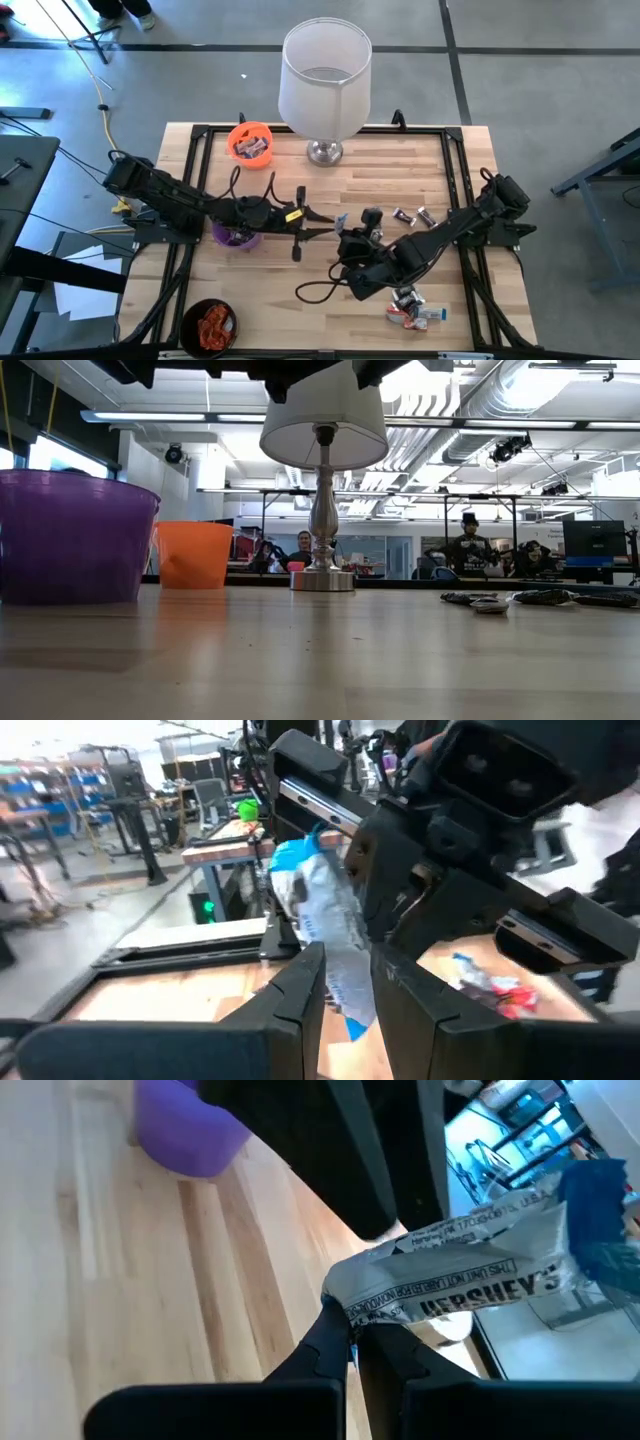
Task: Sort candy
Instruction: Put the white chocolate into the orange bucket
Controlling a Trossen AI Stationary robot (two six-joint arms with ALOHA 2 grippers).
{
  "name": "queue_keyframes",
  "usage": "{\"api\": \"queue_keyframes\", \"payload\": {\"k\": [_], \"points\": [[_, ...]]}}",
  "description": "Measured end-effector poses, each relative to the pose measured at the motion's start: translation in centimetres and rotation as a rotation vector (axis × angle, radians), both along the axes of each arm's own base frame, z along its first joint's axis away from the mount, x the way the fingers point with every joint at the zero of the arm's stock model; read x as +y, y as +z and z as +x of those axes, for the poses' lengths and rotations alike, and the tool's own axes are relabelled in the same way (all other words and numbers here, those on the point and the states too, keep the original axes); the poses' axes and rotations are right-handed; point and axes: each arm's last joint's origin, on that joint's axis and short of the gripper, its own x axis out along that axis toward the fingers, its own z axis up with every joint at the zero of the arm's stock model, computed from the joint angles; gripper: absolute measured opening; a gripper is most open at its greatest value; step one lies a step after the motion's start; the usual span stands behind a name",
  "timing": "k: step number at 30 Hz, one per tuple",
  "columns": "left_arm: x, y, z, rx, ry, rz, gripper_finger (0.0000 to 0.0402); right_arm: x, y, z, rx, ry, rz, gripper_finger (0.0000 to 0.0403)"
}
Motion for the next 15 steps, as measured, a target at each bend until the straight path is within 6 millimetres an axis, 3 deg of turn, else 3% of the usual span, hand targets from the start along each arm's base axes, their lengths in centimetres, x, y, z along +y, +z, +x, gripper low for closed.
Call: {"api": "queue_keyframes", "payload": {"k": [8, 15], "points": [[0.5, 0.5, -0.5, 0.032, 0.151, 0.153, 0.0074, -0.1, -0.1, -0.2, 0.000, -0.021, 0.006, 0.0002], [0.9, 1.2, -1.7, 0.104, 0.192, 0.108, 0.0074, 0.2, -0.4, -0.2, 0.064, 0.042, 0.127, 0.0016]]}}
